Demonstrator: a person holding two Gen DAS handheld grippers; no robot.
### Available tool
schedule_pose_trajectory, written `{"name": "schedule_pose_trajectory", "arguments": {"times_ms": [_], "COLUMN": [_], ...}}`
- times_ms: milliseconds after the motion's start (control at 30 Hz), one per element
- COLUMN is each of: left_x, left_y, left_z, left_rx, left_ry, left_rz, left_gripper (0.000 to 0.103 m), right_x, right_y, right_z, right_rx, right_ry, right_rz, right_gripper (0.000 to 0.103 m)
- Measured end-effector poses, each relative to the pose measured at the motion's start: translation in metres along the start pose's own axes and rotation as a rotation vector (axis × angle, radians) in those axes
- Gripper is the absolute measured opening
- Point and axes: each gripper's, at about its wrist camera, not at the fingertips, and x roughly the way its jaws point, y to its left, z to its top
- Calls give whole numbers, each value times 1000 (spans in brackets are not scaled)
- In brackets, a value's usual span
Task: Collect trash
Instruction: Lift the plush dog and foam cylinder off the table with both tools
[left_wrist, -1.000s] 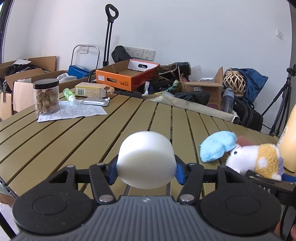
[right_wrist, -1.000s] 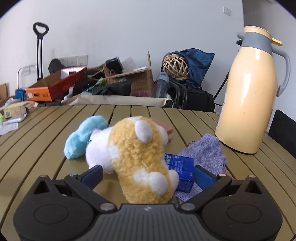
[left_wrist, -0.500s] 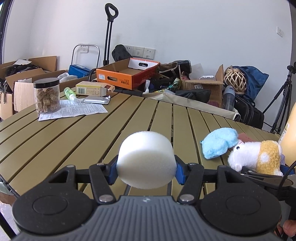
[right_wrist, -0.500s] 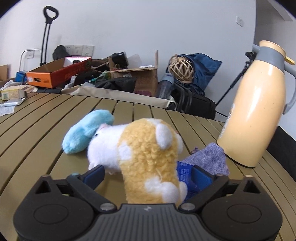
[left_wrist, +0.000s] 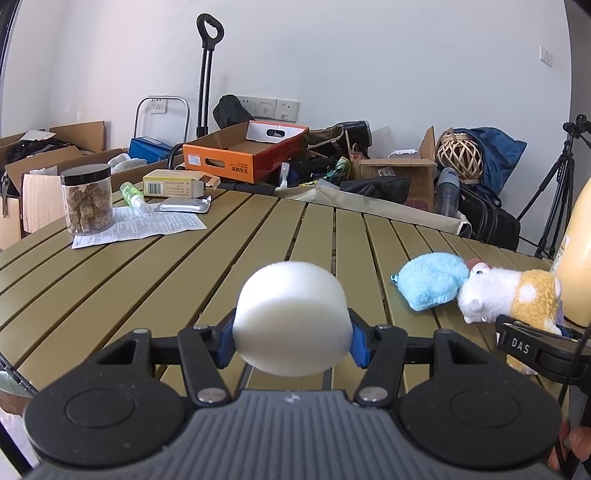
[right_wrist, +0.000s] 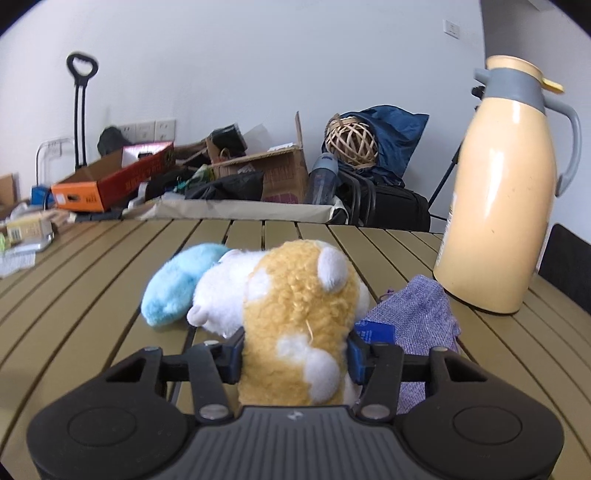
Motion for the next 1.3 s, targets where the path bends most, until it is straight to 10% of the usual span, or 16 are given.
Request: {"name": "schedule_pose_trajectory", "arguments": {"times_ms": [1300], "left_x": [-76], "left_y": [-11], "left_z": [-19], "left_rx": [-7], "left_ry": [-102], "left_rz": [-122], "left_gripper": [58], "right_x": [-128], "right_y": [-69], "right_z": [-17], "right_rx": [139], "right_ry": [-211], "right_rz": [204], "right_gripper": [49]}}
